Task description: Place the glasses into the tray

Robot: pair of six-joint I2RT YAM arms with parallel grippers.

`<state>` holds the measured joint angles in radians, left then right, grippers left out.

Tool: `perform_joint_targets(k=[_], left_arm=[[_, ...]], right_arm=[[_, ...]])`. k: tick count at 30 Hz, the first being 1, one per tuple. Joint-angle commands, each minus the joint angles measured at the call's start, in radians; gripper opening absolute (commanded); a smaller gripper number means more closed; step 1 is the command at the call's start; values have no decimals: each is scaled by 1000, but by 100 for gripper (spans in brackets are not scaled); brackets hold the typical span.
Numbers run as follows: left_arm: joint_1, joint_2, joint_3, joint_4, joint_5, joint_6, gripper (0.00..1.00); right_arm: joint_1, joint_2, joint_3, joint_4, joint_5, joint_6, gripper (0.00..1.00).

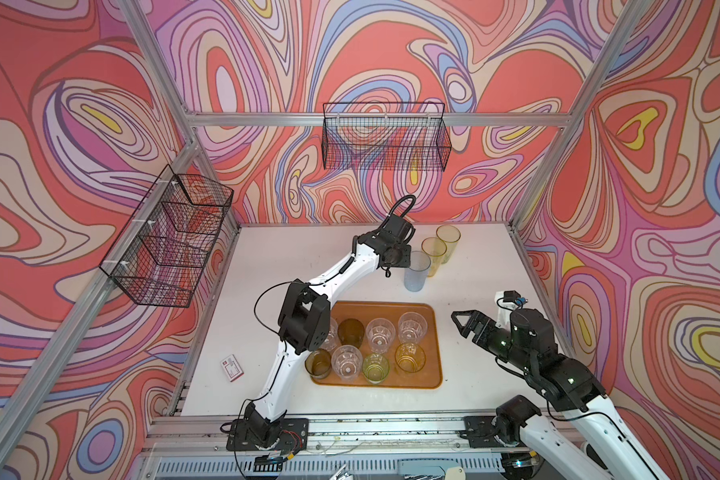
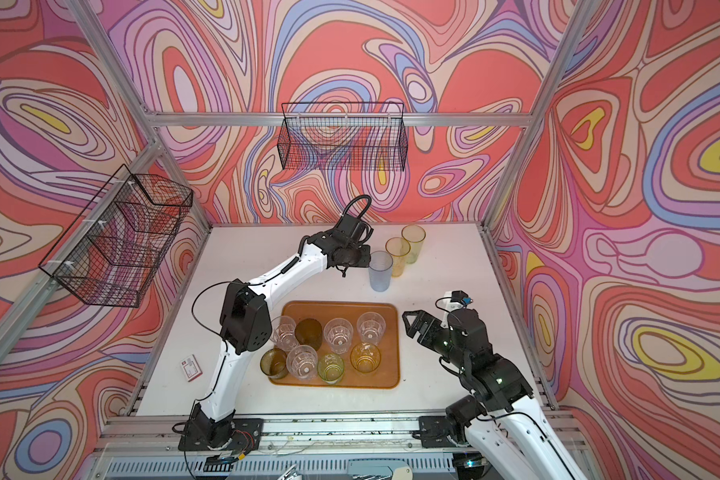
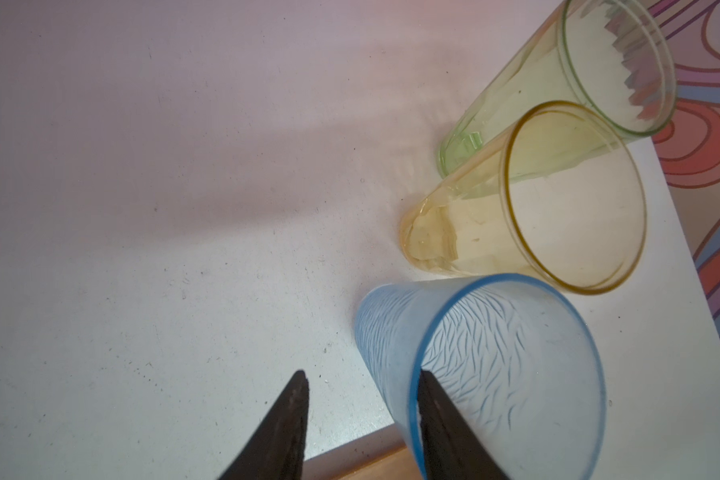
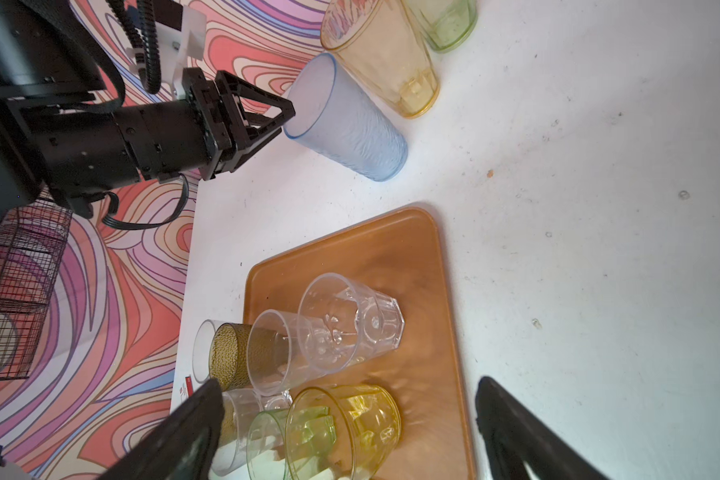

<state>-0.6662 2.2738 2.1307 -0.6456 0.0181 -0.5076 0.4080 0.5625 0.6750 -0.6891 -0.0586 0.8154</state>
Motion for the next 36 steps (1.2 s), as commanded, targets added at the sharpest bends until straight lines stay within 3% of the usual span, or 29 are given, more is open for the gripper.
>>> perform_joint_targets(k=[1,23,28,36], left_arm=[[5,31,29,-12,9,12,38],[7,7,17,-61,-9,98,0],[8,-20,-2,-67,-18,114,0],[10,-61,-40,-78,-42,105,0]], right_arm=[[-4,34,18,-3,12,-24,97],[-4,65,-59,95,-9,5,97],[-4,80,-59,98,-21,4,96],[-4,-34,-122,100,-19,41,97]])
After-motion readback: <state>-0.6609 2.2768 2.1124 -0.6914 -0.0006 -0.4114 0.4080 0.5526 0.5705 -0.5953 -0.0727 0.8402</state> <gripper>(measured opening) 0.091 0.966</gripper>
